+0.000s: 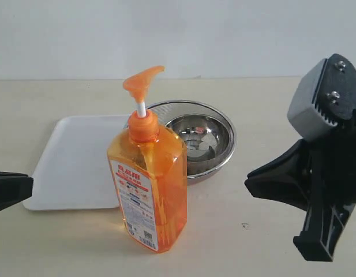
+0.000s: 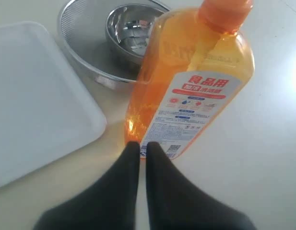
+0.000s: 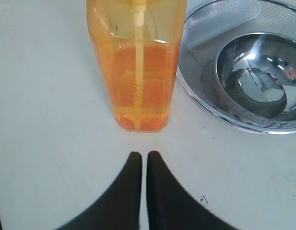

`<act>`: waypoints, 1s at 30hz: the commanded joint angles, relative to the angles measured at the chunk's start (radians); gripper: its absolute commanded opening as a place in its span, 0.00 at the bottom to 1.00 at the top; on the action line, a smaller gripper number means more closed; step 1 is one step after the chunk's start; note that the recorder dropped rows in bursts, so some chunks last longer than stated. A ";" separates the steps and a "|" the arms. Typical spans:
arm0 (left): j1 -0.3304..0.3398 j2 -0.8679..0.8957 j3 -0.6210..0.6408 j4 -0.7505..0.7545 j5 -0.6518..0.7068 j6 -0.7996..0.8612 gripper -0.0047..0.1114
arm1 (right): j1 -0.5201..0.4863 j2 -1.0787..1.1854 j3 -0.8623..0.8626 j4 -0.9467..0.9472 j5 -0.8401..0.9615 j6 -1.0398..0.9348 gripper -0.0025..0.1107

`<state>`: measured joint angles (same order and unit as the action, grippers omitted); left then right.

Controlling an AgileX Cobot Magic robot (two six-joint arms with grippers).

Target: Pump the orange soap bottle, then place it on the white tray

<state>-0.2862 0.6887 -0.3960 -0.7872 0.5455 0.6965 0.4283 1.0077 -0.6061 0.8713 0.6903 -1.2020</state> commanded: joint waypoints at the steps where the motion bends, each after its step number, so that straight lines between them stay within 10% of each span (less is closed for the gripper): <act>1: -0.003 -0.024 0.007 0.031 -0.025 -0.036 0.08 | 0.003 -0.010 0.046 0.132 -0.023 -0.120 0.02; 12: -0.003 -0.024 0.007 0.114 -0.041 -0.099 0.08 | 0.003 -0.010 0.177 0.532 -0.073 -0.493 0.02; 30: -0.003 -0.024 0.007 0.119 -0.105 -0.099 0.08 | 0.003 -0.008 0.186 0.686 0.069 -0.614 0.02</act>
<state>-0.2862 0.6690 -0.3956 -0.6715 0.4581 0.6049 0.4283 1.0077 -0.4273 1.5391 0.7596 -1.8216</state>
